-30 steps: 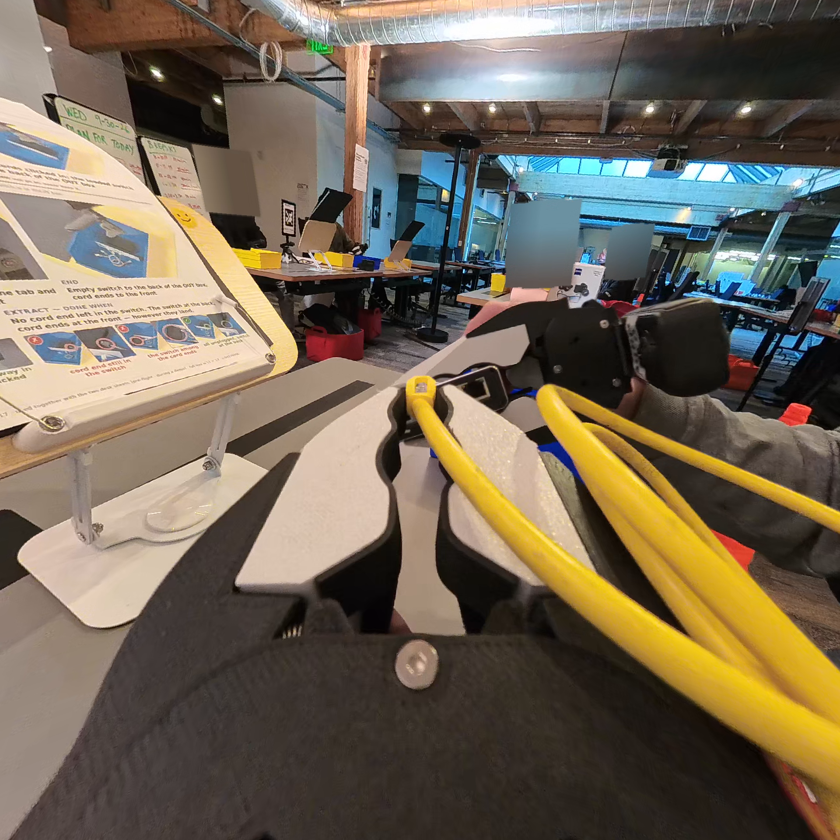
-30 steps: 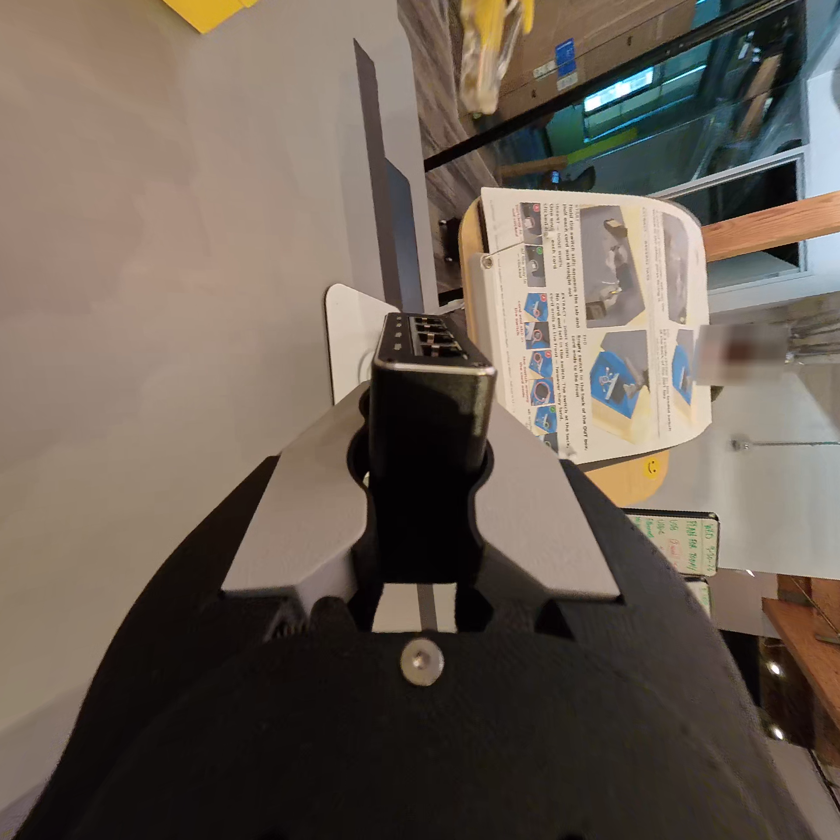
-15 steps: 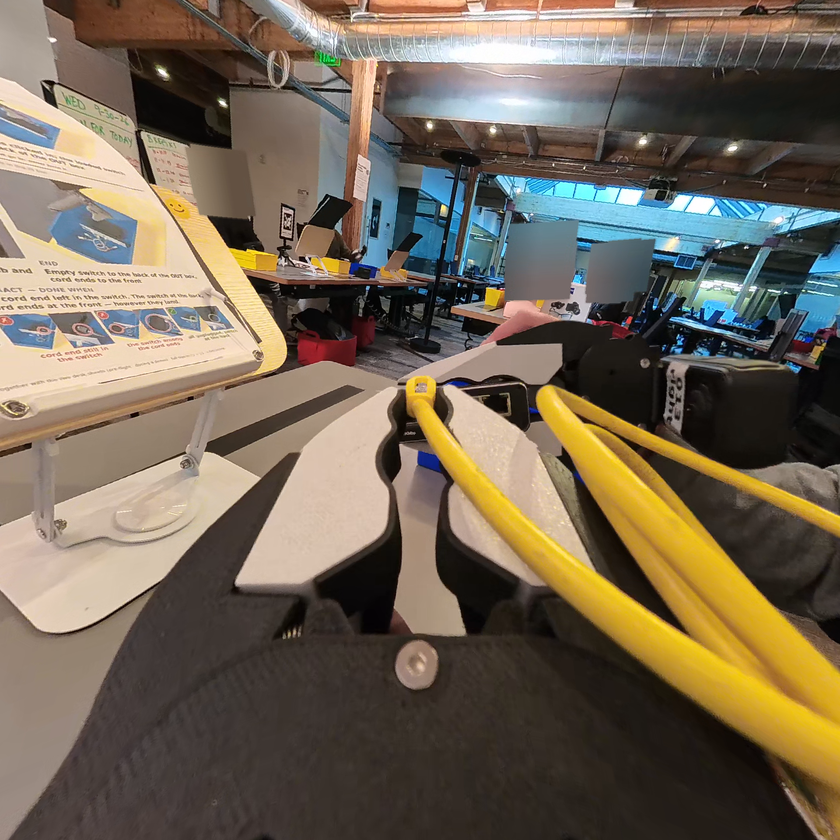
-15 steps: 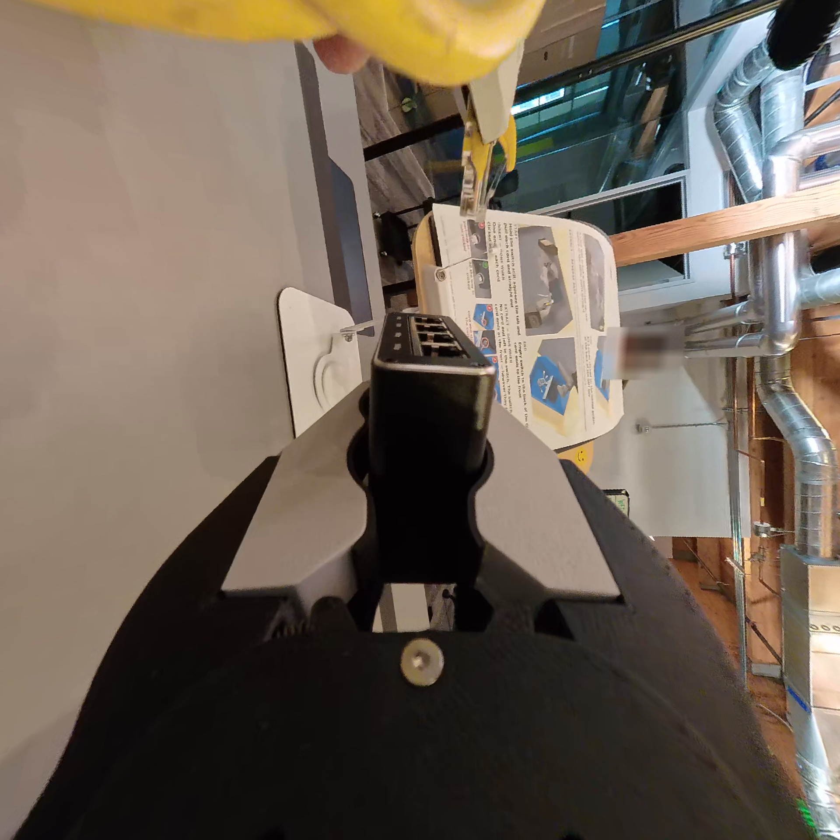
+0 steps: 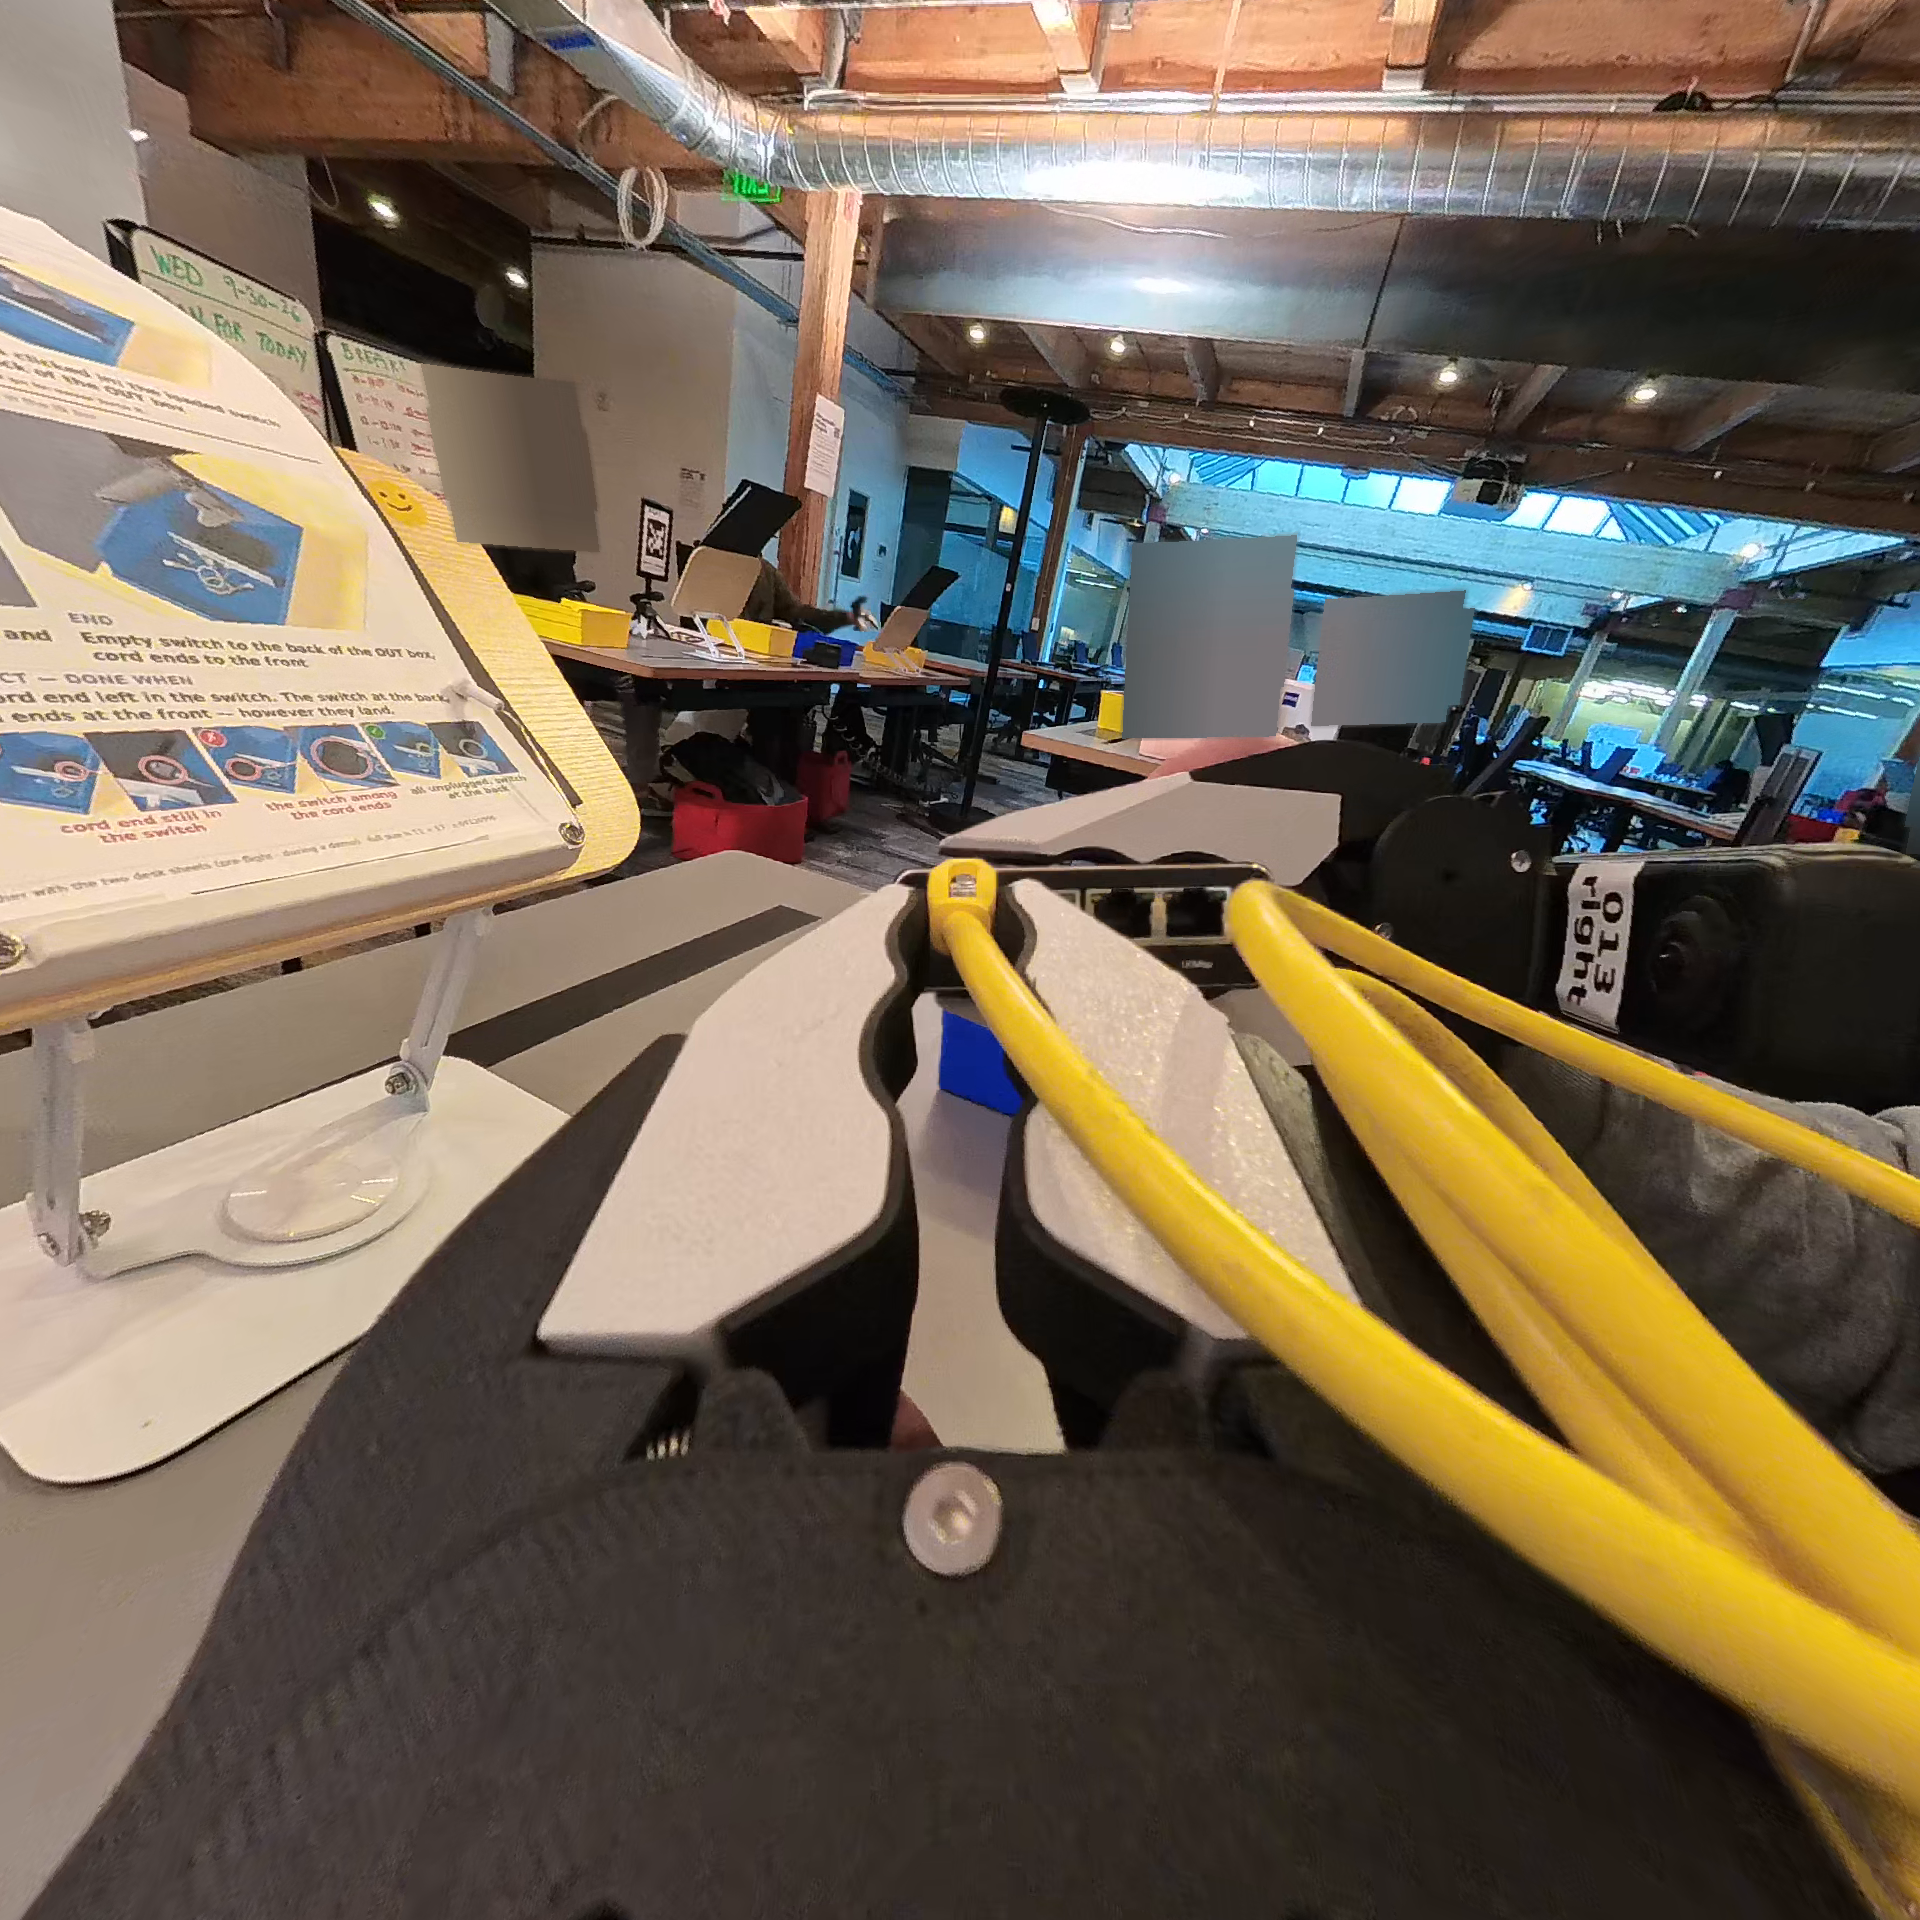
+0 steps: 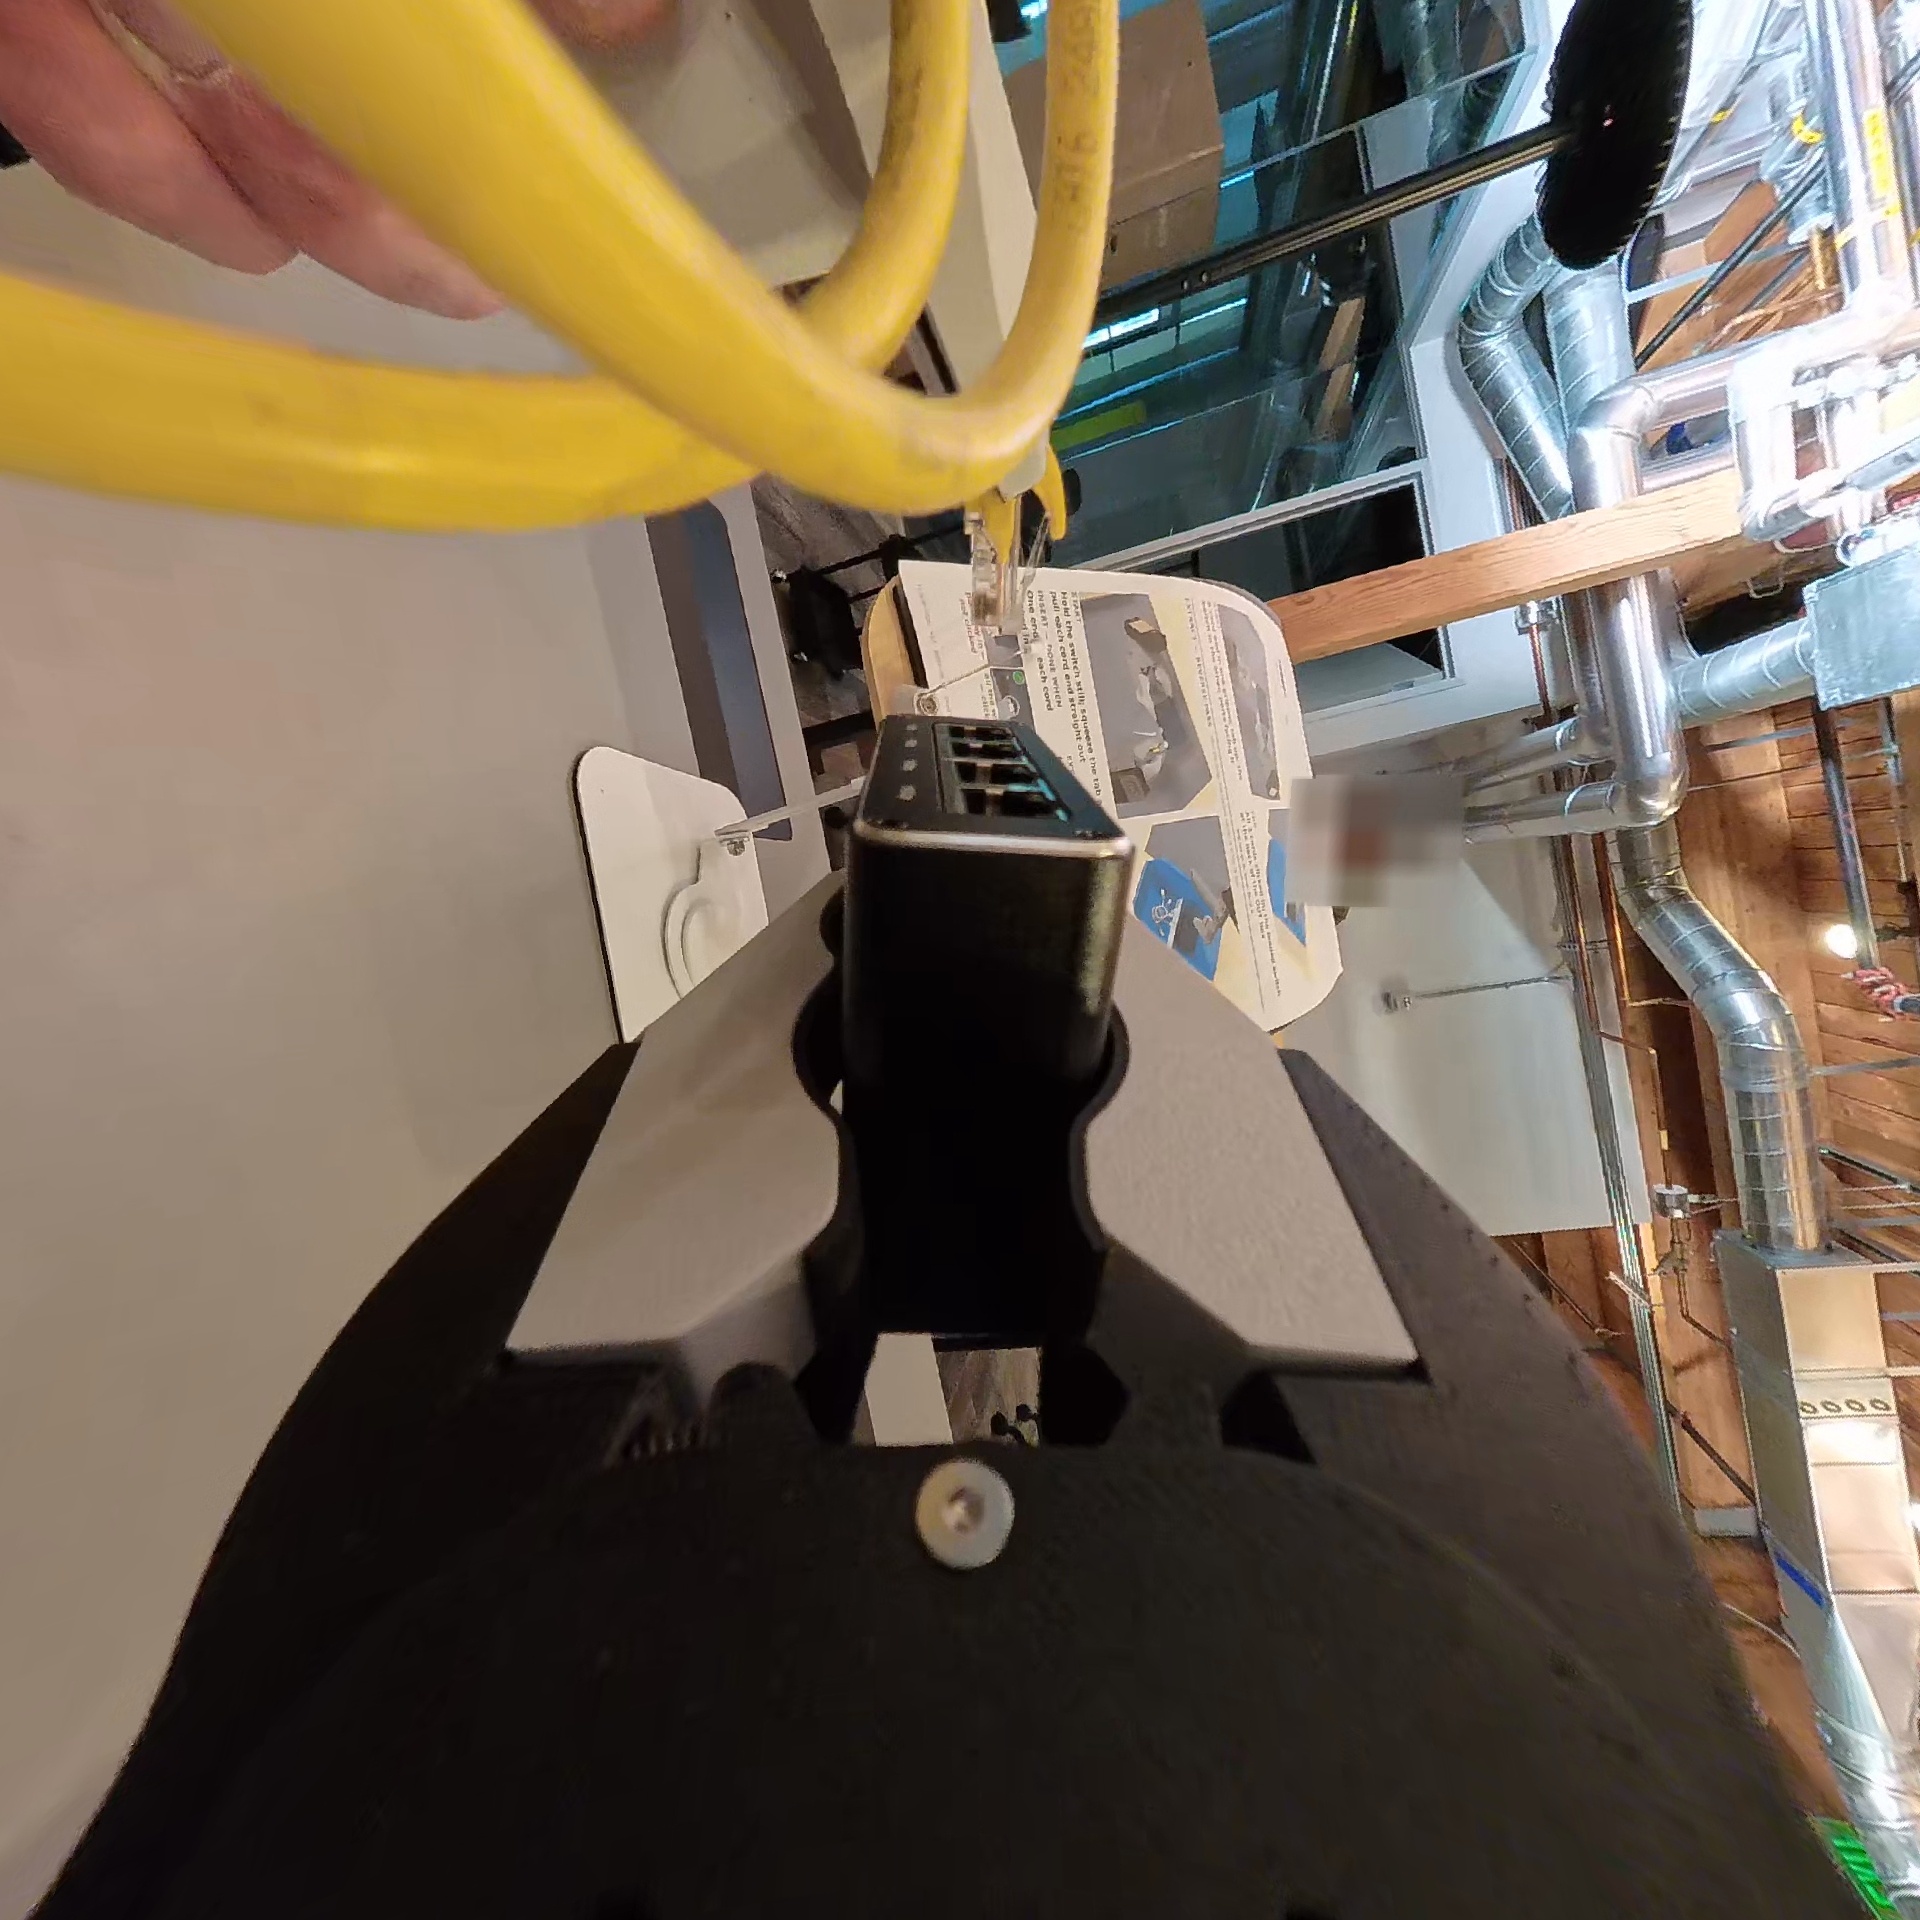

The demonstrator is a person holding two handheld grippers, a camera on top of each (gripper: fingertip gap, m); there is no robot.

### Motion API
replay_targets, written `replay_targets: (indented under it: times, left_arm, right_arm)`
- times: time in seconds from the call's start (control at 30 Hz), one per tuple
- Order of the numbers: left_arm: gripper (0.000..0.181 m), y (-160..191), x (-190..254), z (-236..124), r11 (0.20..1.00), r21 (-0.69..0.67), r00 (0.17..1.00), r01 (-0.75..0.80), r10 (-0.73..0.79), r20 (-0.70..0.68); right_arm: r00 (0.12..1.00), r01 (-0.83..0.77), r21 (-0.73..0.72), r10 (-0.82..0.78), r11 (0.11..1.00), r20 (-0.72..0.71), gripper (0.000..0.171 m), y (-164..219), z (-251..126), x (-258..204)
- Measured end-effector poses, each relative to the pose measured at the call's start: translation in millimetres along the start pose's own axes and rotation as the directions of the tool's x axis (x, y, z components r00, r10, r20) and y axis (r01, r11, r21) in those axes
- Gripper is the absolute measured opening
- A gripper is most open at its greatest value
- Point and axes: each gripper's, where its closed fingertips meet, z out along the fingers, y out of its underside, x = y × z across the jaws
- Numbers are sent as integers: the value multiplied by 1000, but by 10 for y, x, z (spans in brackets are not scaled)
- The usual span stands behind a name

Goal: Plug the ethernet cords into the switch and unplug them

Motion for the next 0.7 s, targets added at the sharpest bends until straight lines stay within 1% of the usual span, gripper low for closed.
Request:
replay_targets:
  times: [0.2, 0.37, 0.7]
  left_arm:
    - [12, -12, 46, 20, 1000, 5, 1000, -14, 14, 2]
    - [12, -3, 47, 41, 999, 8, 998, -40, 40, 40]
    - [12, 36, 68, 79, 998, -8, 997, -55, 55, 58]
  right_arm:
    - [1000, -7, 15, 7, 1000, -12, 33, -42, -35, 28]
    - [1000, -14, 25, 15, 1000, -17, 33, -63, -43, 24]
    - [1000, -1, 31, 1, 1000, -21, 33, -100, -62, -13]
